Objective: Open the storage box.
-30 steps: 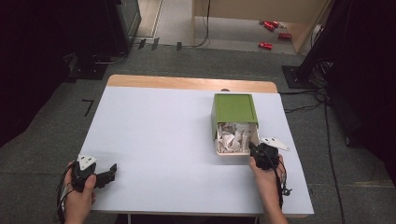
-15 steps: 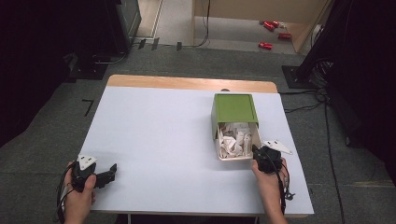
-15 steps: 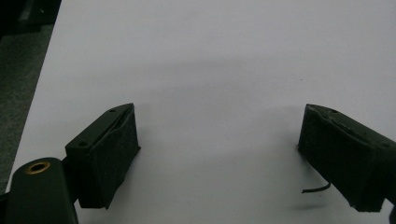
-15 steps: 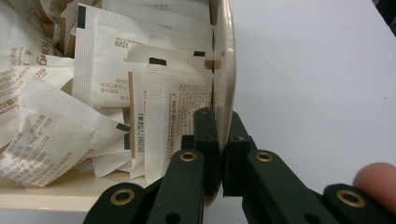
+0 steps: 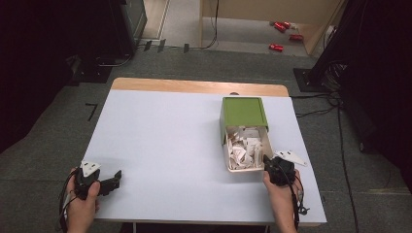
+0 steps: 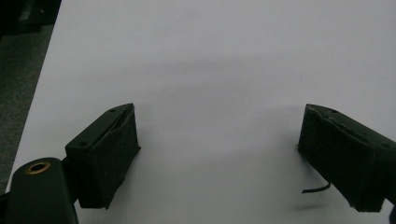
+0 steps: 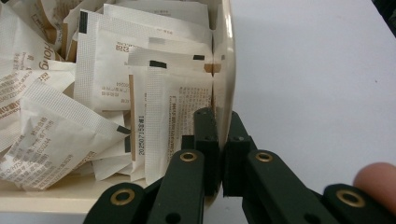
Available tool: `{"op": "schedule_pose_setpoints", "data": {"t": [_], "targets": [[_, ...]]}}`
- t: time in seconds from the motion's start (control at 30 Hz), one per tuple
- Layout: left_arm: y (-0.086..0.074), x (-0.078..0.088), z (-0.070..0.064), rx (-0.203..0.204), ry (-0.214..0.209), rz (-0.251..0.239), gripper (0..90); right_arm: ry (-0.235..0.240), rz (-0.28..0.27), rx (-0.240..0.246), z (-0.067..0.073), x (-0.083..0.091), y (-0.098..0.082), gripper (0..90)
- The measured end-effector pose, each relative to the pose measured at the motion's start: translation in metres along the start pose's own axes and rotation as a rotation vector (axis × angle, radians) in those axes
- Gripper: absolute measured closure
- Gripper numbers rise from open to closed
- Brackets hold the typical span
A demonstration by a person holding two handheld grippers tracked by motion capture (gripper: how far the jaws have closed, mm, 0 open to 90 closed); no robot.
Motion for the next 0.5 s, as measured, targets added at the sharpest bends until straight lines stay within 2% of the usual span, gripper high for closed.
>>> {"op": "schedule_pose_setpoints", "data": {"t": [0.37, 0.4, 0.43, 0.47, 0.5], "targets": [[0.0, 0.0, 0.0, 0.0, 0.0, 0.0, 12.7, 0.003, -0.015, -0.011, 0.004, 0.009, -0.012, 87.5], [0.0, 0.0, 0.0, 0.0, 0.001, 0.0, 12.7, 0.011, -0.022, -0.009, 0.003, 0.009, -0.013, 86.6], [0.0, 0.0, 0.0, 0.0, 0.001, 0.0, 12.7, 0.04, -0.035, -0.031, 0.001, 0.008, -0.014, 81.3], [0.0, 0.0, 0.0, 0.0, 0.001, 0.0, 12.7, 0.04, -0.035, -0.031, 0.001, 0.008, -0.014, 81.3], [0.0, 0.0, 0.0, -0.001, 0.001, 0.0, 12.7, 0.064, -0.039, -0.027, 0.0, 0.008, -0.014, 77.2]]}}
Point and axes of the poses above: each handheld gripper's, and its own axes: x roughly backward along the jaws, y roughly out of its top, z roughly to its left, the point moved 3 cm from there along -x, roughly forward along the jaws, and after that the axes turned 2 degrees about x, right-handed, at the moved point
